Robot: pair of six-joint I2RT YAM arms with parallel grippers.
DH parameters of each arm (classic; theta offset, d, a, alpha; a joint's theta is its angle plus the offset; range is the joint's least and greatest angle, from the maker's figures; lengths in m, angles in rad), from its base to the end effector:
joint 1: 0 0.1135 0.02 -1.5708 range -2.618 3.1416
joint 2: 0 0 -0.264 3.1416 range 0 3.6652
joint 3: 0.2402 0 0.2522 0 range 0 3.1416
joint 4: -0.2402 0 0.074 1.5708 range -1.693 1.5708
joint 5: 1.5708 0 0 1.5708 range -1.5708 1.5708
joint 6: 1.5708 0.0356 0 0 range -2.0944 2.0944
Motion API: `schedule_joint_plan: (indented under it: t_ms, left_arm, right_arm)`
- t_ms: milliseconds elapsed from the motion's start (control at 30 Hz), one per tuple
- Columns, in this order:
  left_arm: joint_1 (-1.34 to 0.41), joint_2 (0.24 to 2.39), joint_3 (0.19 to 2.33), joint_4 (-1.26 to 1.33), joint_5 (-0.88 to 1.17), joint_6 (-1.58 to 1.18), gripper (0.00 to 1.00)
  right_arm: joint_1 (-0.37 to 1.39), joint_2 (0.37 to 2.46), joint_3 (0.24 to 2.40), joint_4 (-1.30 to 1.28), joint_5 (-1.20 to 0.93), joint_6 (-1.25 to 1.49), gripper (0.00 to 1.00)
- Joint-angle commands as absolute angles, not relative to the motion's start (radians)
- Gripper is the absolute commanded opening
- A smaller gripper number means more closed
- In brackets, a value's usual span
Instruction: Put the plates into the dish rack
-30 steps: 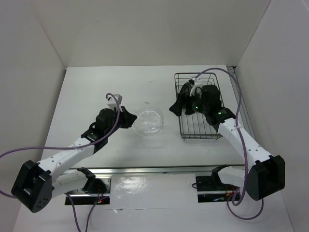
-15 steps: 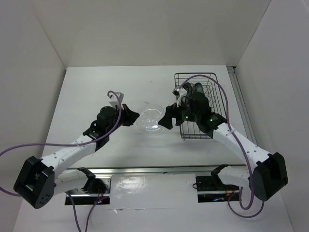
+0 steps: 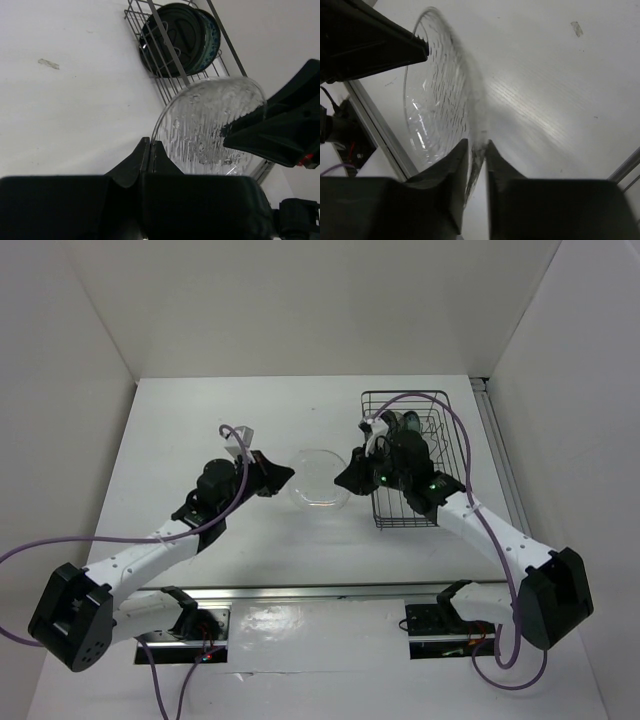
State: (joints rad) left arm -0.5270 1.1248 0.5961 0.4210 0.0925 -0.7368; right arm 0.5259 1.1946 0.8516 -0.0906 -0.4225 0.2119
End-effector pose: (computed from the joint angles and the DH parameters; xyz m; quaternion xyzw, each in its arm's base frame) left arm 0.2202 -0.1320 0.2682 -0.0471 0.7425 -0.4219 0.5181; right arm 0.2266 0.1484 0.2884 -0.2403 0.7961 0.3546 0.4274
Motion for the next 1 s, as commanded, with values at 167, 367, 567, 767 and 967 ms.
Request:
schedule_joint_plan:
  t_ms: [167,367,567,767,967]
  left_arm:
    - [-0.528,1.178,0.653,0.498,0.141,-0.790,0.15]
    - [-0.528,1.213,0.745,0.270,0.031,-0.723,1.00]
    - [-0.528,1.213,0.746,0.203,0.017,-0.689,1.00]
    - [-0.528,1.213,0.726,0.213,0.028,-0.669,1.00]
    - [-0.528,1.235,0.716,0.222,0.066,-0.649,1.00]
  right_arm:
    - [0.534,1.201,0.897,-0.062,-0.303,0.276,0.00]
    - [0.503,1.131,1.098,-0.344,0.324,0.285,0.00]
    - [0.343,1.170,1.294,-0.504,0.636,0.249,0.00]
    - [0.245,1.216,1.309,-0.477,0.759,0.219,0.00]
    - [0.163,1.322,1.264,-0.370,0.663,0.219,0.00]
